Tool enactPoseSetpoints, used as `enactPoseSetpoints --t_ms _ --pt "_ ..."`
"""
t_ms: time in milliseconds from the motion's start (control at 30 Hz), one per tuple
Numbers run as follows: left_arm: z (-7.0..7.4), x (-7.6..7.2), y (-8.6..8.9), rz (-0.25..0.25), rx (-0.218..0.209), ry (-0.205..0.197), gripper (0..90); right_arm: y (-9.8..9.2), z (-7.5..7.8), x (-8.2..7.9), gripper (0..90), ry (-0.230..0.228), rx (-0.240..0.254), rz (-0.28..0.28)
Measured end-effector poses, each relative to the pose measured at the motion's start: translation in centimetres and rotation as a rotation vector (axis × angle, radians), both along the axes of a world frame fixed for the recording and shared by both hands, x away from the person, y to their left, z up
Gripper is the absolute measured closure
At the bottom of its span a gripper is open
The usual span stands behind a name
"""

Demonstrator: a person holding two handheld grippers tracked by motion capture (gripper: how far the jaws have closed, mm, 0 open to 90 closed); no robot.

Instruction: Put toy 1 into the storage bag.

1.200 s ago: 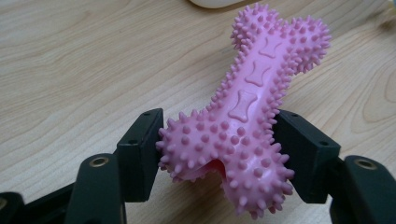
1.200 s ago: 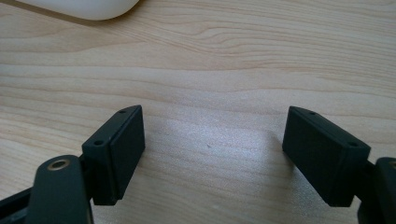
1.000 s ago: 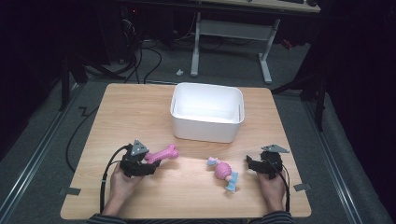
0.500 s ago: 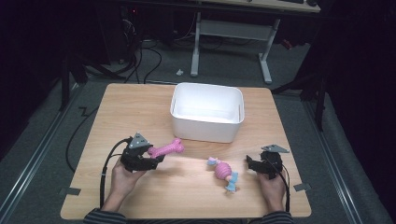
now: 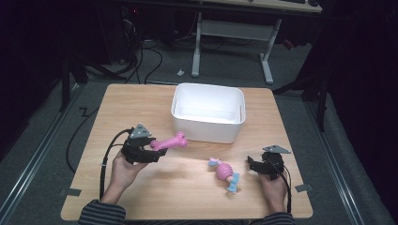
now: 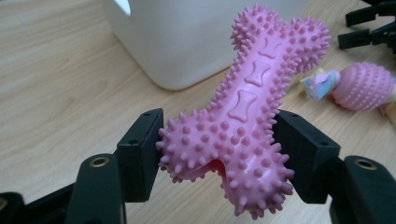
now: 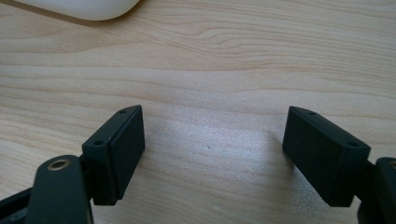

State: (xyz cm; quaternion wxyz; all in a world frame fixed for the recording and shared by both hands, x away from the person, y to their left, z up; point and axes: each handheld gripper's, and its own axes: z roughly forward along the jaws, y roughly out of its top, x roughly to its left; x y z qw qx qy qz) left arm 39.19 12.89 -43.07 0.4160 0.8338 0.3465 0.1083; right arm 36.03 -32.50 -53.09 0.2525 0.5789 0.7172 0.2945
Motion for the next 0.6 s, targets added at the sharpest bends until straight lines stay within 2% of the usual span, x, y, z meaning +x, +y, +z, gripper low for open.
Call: enactPoseSetpoints --t_ms 333,600 --pt "2.7 1.2 -1.1 -0.051 -0.045 -0.008 36.3 0.0 0.0 0.0 21.0 0.002 0.001 0.000" --pt "4.3 1.9 -1.5 -0.087 -0.055 0.001 36.4 0.0 0.0 0.0 20.9 0.001 0.002 0.000"
